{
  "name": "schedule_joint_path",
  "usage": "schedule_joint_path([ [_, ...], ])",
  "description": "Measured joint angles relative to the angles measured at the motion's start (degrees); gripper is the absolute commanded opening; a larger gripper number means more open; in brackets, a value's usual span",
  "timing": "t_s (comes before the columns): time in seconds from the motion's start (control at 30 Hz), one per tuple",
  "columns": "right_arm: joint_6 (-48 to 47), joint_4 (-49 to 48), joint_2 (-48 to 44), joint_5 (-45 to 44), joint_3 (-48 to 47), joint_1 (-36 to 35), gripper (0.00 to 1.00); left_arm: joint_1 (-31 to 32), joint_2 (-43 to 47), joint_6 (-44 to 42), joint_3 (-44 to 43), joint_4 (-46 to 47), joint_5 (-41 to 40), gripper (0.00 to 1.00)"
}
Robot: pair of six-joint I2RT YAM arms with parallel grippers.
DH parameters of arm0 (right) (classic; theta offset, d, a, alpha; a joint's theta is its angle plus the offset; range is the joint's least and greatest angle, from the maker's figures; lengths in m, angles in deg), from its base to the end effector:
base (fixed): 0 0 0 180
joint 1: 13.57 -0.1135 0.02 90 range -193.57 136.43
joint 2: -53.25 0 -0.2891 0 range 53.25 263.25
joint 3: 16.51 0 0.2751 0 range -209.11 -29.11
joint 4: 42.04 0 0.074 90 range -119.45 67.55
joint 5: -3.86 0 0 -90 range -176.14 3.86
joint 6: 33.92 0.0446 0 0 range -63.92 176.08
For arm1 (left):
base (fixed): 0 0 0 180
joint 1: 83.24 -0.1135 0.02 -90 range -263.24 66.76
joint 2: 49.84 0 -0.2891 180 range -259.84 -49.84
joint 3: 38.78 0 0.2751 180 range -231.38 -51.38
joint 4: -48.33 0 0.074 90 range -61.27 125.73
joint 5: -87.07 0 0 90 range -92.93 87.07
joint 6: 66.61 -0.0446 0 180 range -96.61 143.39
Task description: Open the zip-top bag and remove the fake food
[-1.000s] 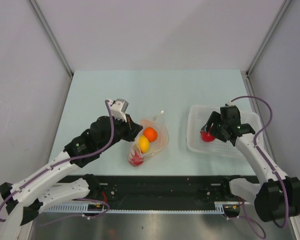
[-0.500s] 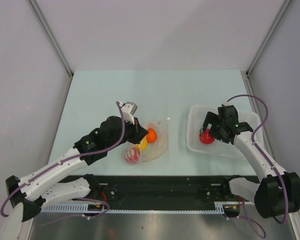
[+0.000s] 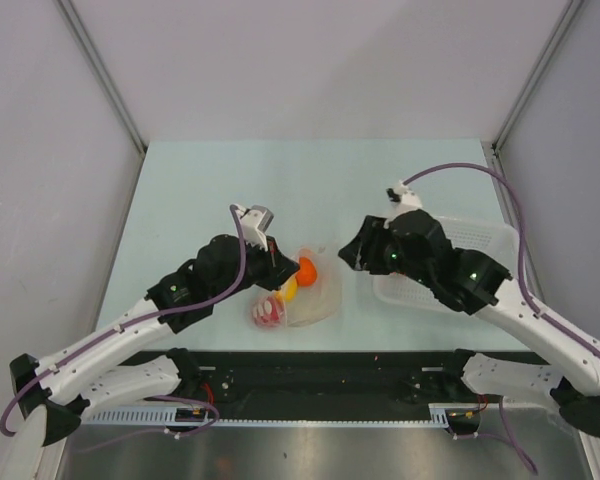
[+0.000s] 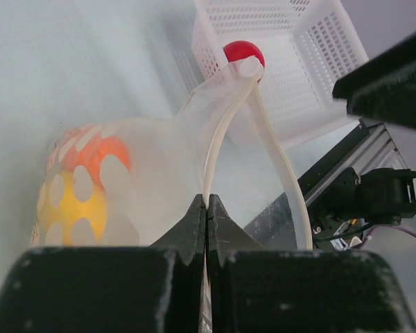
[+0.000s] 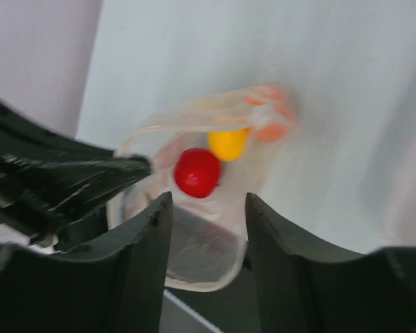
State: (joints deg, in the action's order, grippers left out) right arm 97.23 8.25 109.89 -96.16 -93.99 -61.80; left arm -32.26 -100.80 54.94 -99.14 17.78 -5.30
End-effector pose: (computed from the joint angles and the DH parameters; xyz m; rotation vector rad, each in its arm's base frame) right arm 0.1529 0.1595 0.3949 -0.0231 2.1690 0.7543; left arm 0.1399 -0.1697 0.3402 0.3176 2.0274 -0.8956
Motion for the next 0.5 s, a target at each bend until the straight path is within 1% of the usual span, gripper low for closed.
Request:
schedule_joint_path([
  [0.07,2.0,-1.6,3.1,-1.4,-2.3,-6.1,0.39,0.0,0.0,0.5,0.1,0.2,0.3,0.0],
  [0.1,2.9,-2.4,5.2,-1.9,-3.4,-8.5,0.3,0.0,0.0,0.6,0.1,0.3,0.4,0.0],
  [0.17,4.5,-3.1,9.0,-3.0,-5.6,-12.1,0.22,0.0,0.0,1.2,0.1,0.5,0.7,0.0],
  [0.2,6.1,-3.4,11.3,-4.2,-6.8,-13.7,0.21,0.0,0.0,1.5,0.1,0.7,0.8,0.0],
  [0.33,12.6,-2.8,16.7,-9.0,-7.9,-17.3,0.2,0.0,0.5,3.3,0.8,1.8,0.9,0.0],
  [0.5,18.6,-0.9,18.9,-13.6,-7.9,-18.0,0.18,-0.1,2.5,7.4,3.4,3.8,-0.6,0.0],
])
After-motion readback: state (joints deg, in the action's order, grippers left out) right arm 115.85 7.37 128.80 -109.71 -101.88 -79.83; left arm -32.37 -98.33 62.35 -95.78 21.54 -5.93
